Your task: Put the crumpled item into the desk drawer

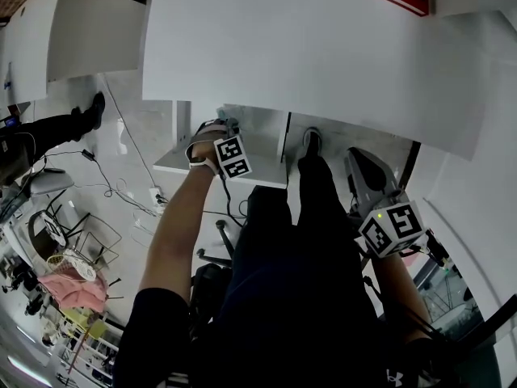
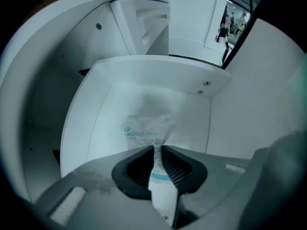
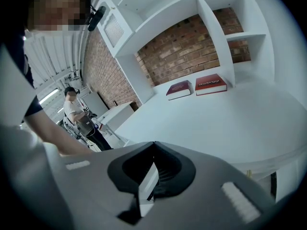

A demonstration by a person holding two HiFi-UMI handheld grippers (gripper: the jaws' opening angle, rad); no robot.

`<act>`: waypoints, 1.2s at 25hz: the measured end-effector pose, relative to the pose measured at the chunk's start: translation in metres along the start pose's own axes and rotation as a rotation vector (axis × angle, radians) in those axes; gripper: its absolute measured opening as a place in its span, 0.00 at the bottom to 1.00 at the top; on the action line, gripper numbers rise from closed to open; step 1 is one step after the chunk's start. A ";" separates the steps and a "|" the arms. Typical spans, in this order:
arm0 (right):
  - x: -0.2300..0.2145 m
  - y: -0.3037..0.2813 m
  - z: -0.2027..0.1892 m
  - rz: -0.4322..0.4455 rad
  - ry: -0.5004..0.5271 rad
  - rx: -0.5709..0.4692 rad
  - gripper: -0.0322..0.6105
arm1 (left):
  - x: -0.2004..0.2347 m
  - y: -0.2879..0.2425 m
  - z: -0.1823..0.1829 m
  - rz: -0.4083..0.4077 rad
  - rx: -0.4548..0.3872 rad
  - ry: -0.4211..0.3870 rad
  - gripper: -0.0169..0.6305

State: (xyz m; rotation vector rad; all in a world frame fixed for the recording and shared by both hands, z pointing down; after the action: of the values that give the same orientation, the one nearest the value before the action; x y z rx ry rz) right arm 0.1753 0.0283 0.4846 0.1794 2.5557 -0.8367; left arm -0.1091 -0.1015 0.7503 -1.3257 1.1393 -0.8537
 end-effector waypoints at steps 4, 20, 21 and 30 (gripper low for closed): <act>0.004 -0.001 -0.001 0.009 0.016 0.008 0.05 | -0.002 -0.004 0.000 0.014 -0.005 -0.015 0.12; 0.023 0.007 -0.007 0.052 0.066 0.001 0.05 | 0.001 -0.003 -0.003 0.052 -0.007 -0.048 0.23; 0.025 0.006 -0.006 0.058 0.068 -0.003 0.05 | 0.003 0.001 -0.004 0.065 -0.014 -0.044 0.23; 0.041 0.009 0.006 0.129 0.123 -0.052 0.05 | 0.016 0.058 -0.004 0.213 -0.076 0.035 0.24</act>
State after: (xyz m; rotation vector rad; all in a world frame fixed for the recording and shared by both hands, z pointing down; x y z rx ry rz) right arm 0.1431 0.0314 0.4572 0.3861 2.6438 -0.7305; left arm -0.1165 -0.1121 0.6909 -1.2289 1.3257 -0.6854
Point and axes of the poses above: the fingertips, and each gripper's own axes: y backward along the fingers, x to its left, z out of its top, the point moved 10 cm from there along y, backward along the fingers, and after that the axes turned 4 degrees about -x, right-handed, at the moved point
